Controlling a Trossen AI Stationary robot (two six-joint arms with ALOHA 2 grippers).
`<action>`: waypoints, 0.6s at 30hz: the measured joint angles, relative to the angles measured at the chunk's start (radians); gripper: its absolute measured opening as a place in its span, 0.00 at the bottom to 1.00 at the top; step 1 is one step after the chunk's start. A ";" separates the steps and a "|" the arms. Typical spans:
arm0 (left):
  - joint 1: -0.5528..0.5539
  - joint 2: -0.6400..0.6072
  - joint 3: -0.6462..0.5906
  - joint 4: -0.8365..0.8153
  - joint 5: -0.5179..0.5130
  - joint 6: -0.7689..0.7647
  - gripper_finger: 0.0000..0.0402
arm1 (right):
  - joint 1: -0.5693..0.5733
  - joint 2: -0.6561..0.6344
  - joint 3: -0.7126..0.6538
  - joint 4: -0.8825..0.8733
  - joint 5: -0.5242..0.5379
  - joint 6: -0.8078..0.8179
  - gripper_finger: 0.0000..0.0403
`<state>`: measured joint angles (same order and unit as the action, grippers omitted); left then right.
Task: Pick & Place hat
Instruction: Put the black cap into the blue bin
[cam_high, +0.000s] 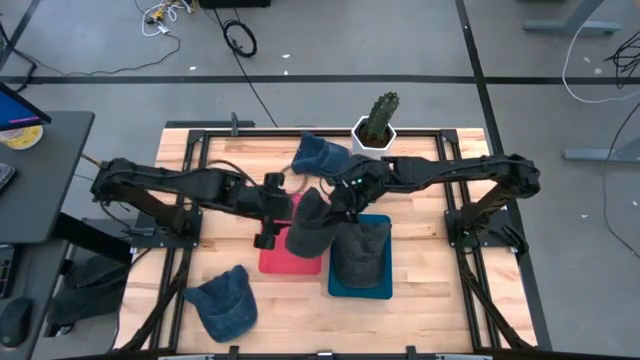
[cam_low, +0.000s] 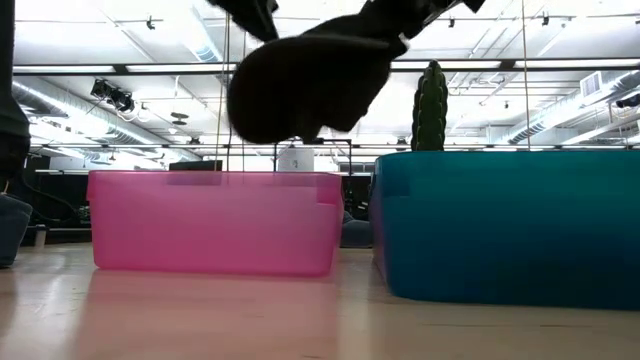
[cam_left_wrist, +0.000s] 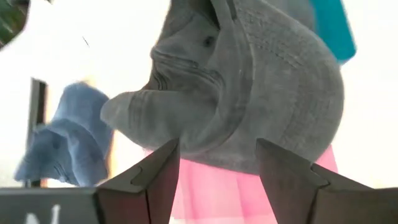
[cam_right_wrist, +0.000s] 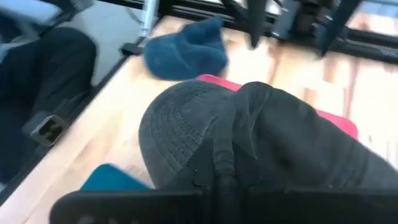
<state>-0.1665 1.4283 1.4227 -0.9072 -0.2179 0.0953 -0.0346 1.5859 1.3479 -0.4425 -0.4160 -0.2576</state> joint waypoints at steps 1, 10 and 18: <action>0.000 -0.019 0.000 0.013 0.001 0.002 0.52 | -0.002 -0.016 0.000 -0.017 -0.022 -0.018 0.03; 0.000 -0.149 0.000 0.074 0.056 0.029 0.49 | -0.001 -0.106 -0.004 -0.199 -0.138 -0.213 0.03; 0.011 -0.270 -0.114 0.256 0.068 0.020 0.49 | -0.008 -0.216 -0.206 -0.066 -0.227 -0.254 0.03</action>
<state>-0.1555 1.1579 1.3089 -0.6512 -0.1495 0.1156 -0.0422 1.3694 1.1421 -0.5088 -0.6426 -0.5116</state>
